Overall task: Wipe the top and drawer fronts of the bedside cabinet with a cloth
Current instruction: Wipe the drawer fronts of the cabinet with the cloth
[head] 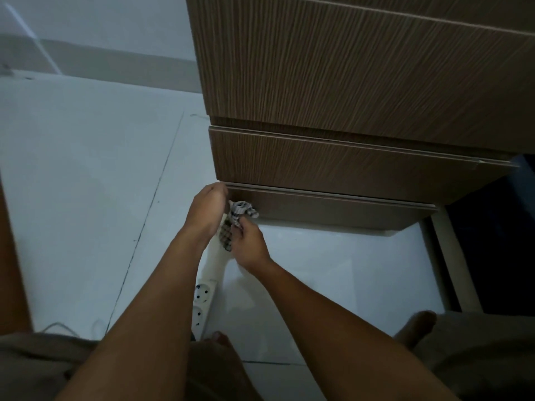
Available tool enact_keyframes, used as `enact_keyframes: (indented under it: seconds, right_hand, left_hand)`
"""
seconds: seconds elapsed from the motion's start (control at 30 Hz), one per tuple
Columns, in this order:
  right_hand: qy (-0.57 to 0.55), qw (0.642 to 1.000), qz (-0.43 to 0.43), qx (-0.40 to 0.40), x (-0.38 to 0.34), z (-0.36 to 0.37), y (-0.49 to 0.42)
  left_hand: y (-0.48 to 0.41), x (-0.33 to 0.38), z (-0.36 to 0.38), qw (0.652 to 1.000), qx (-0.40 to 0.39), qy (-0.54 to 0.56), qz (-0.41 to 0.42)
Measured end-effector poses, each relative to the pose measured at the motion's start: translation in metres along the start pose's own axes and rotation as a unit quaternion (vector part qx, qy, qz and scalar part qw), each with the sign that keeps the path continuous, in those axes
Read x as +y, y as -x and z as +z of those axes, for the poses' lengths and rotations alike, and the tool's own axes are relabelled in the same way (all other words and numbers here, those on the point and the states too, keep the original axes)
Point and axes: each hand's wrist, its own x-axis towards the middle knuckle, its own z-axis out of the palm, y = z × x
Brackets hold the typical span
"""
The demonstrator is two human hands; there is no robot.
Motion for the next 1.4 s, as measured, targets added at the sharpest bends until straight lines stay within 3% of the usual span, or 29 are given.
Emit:
enact_keyframes:
  seconds: [0.13,0.23,0.37,0.47,0.57,0.67,0.8,0.97,1.0,1.13,1.2,1.3,1.4]
  right_hand:
    - [0.007,0.994,-0.047,-0.102,-0.01,-0.023,0.005]
    - [0.125,0.979,-0.106,-0.118,-0.001,-0.035,0.012]
    - [0.335,0.913,-0.225,-0.053,0.016,-0.049,0.027]
    - [0.391,0.846,-0.36,0.033,0.009,-0.059,0.029]
    - [0.455,0.796,-0.398,0.005,-0.011,-0.065,0.019]
    - [0.552,0.703,-0.448,-0.024,-0.016,-0.064,-0.006]
    - [0.71,0.545,-0.445,-0.03,-0.009,-0.072,-0.036]
    - [0.799,0.424,-0.405,-0.135,0.009,-0.084,-0.029]
    - [0.792,0.425,-0.411,-0.149,0.012,-0.084,-0.024]
    - [0.667,0.514,-0.526,-0.118,0.013,-0.073,-0.012]
    - [0.646,0.532,-0.54,-0.09,0.002,-0.07,-0.015]
    - [0.684,0.514,-0.517,-0.041,-0.01,-0.079,-0.032]
    - [0.765,0.46,-0.442,-0.088,-0.001,-0.104,-0.036]
  left_hand:
    - [0.002,0.004,-0.001,1.0,0.01,-0.001,-0.014]
    - [0.003,0.008,-0.002,1.0,0.013,-0.003,-0.025]
    - [0.0,0.007,-0.008,1.0,-0.007,0.0,-0.013]
    - [0.0,0.006,-0.014,0.999,-0.029,0.025,-0.02]
    - [0.0,0.01,-0.02,0.998,-0.036,0.03,-0.039]
    - [0.0,0.012,-0.023,0.997,-0.039,0.039,-0.045]
    - [0.001,0.008,-0.021,0.998,-0.032,0.033,-0.031]
    - [-0.004,0.005,-0.019,0.999,-0.02,0.02,-0.029]
    - [-0.004,0.005,-0.018,0.999,-0.019,0.017,-0.027]
    - [-0.006,0.003,-0.015,1.0,-0.011,0.011,-0.022]
    - [-0.007,0.002,-0.015,0.999,-0.013,0.024,-0.022]
    - [-0.008,0.0,-0.014,0.999,-0.009,0.036,-0.024]
    - [-0.004,0.002,-0.008,0.999,-0.002,0.028,-0.027]
